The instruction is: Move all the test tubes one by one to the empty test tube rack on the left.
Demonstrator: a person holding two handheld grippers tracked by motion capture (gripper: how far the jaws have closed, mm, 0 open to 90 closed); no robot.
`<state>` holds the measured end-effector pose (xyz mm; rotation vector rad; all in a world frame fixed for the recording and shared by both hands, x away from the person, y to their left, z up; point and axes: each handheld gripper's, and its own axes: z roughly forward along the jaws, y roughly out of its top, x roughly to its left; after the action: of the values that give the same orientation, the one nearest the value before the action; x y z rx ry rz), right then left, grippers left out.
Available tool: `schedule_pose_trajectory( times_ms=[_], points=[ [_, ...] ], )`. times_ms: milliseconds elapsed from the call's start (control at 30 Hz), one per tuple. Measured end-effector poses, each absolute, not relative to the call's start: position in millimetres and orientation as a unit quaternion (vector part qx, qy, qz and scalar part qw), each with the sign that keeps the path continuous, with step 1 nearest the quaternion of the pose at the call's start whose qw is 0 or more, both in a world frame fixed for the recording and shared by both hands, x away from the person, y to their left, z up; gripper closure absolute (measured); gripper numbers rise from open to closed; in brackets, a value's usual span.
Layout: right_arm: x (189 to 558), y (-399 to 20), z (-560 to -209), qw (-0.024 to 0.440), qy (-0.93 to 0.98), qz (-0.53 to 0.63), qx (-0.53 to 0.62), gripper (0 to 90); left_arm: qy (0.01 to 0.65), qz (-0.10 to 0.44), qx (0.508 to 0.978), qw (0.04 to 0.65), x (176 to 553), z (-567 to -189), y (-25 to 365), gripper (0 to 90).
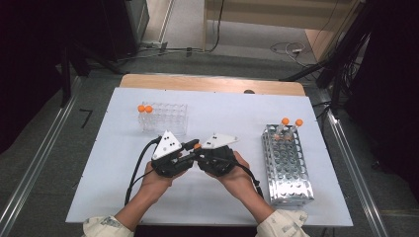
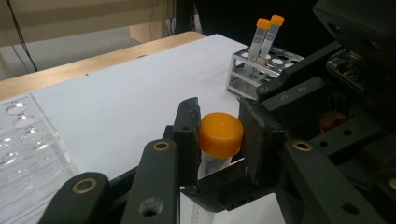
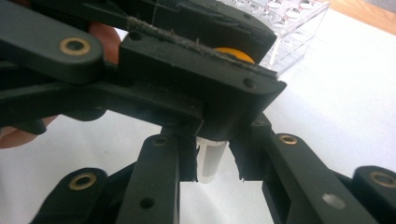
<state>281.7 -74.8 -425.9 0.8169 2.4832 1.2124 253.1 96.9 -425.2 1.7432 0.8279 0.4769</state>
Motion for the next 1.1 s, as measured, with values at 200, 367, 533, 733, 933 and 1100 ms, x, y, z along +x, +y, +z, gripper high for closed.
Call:
schedule_pose_trajectory(
  times_ms=[200,367,533,733,933,1100],
  points=[
    [284,-77,-426,0.122,0.852,0.425,0.281,50.9,0.353,0.208,0.729,0.549,254,-424,98,69.8],
    [290,-84,-425,0.112,0.843,0.434,0.298,34.3,0.361,0.218,0.721,0.550,256,-419,100,69.9],
    [292,-99,-417,0.131,0.826,0.448,0.315,28.4,0.381,0.240,0.705,0.548,263,-409,110,69.9],
    [293,-120,-407,0.149,0.813,0.452,0.335,23.9,0.410,0.270,0.680,0.544,278,-397,133,69.9],
    [290,-141,-400,0.166,0.803,0.450,0.353,22.2,0.432,0.300,0.659,0.537,297,-381,154,69.9],
    [288,-156,-398,0.174,0.798,0.451,0.361,22.2,0.454,0.321,0.648,0.521,314,-376,168,69.9]
  ],
)
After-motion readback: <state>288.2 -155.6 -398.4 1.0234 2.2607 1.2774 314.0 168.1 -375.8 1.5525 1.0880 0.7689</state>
